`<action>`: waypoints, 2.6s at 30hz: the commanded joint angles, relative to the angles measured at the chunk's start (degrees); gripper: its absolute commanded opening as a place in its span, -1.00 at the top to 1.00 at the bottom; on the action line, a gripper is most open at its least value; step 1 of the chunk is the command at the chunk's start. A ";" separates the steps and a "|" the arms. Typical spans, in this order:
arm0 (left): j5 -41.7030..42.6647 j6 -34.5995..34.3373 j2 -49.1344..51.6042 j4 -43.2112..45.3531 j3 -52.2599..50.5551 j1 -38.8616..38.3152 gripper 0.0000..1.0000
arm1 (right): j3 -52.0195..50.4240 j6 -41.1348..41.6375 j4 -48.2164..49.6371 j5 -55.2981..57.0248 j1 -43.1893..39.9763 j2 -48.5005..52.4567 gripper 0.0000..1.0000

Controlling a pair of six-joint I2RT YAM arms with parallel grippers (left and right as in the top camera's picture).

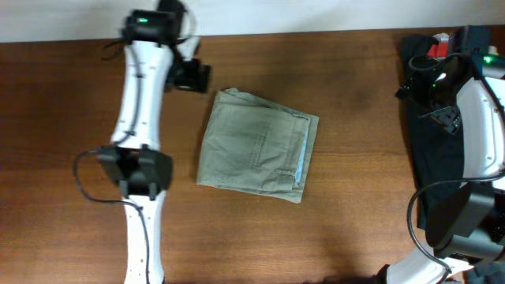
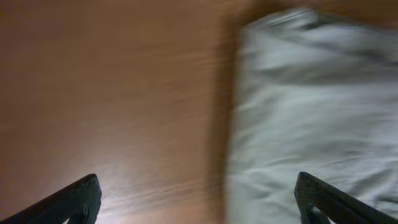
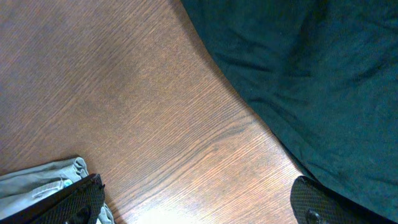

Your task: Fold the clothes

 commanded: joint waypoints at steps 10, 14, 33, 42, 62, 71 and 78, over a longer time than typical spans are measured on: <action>26.95 17.84 -0.81 9.77 -33.51 3.91 -0.98 | -0.04 -0.15 -0.02 0.66 -0.22 0.11 -0.97; 27.43 17.88 -0.81 13.38 -37.70 2.25 -0.98 | -0.04 -0.15 -0.02 0.66 -0.22 0.11 -0.97; 9.94 -13.03 -0.81 39.52 -37.73 18.12 0.98 | -0.04 -0.15 -0.04 0.66 -0.22 0.11 -0.97; 1.92 -38.27 -0.81 41.22 -37.75 49.37 0.97 | -0.04 -0.15 -0.04 0.68 -0.22 0.11 -0.97; 1.46 -48.37 -0.79 53.42 -42.56 33.99 0.36 | -0.04 -0.15 -0.02 0.66 -0.22 0.11 -0.97; -8.33 -41.05 -8.37 41.40 -42.53 36.35 -0.25 | -0.04 -0.15 -0.02 0.66 -0.22 0.11 -0.97; -5.53 -28.72 -16.65 38.12 -42.53 30.86 0.99 | -0.04 -0.15 -0.02 0.66 -0.22 0.11 -0.97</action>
